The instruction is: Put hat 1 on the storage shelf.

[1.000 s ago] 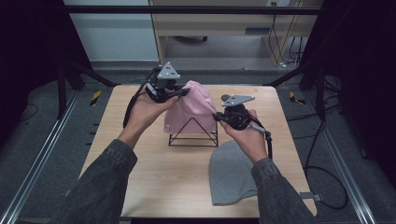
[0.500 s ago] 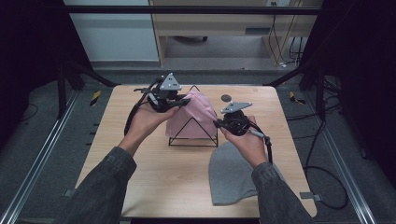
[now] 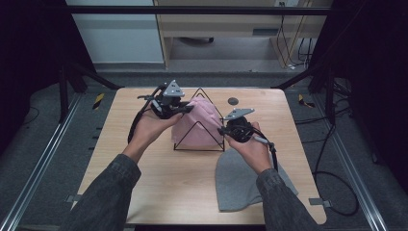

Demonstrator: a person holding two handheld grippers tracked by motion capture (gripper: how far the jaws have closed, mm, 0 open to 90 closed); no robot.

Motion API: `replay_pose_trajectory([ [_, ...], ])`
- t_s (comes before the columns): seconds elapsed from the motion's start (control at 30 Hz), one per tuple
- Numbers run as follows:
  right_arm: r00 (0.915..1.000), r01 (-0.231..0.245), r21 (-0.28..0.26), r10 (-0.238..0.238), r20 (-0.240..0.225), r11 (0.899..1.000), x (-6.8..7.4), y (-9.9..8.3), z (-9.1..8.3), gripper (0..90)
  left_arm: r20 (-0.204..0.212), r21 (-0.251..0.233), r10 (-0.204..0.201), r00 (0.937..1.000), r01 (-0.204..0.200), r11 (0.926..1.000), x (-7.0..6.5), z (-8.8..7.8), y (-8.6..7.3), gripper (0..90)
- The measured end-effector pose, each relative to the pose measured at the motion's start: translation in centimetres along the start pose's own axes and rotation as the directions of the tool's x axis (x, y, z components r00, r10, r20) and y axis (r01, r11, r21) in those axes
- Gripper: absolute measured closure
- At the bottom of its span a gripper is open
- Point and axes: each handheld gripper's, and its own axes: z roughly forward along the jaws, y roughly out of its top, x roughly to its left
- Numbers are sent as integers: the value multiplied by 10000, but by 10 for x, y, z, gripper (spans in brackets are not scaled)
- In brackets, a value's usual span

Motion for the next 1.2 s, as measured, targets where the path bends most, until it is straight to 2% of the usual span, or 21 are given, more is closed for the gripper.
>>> replay_pose_trajectory([
  [0.43, 10000, 26, 311, -24, -75, 9995, 2, -6, 8, 859, 86, 56, -12, 10000, 12, 10000, -3, 2, -15, 788],
  [0.73, 9998, 20, 476, -11, -189, 9989, 5, -10, 14, 858, 24, 118, -22, 10000, 21, 9999, -4, 2, -22, 779],
  [1.2, 9998, -134, 659, 142, -107, 9977, 1, -15, 17, 854, 105, -18, -207, 9997, 207, 9998, -5, 2, -28, 742],
])
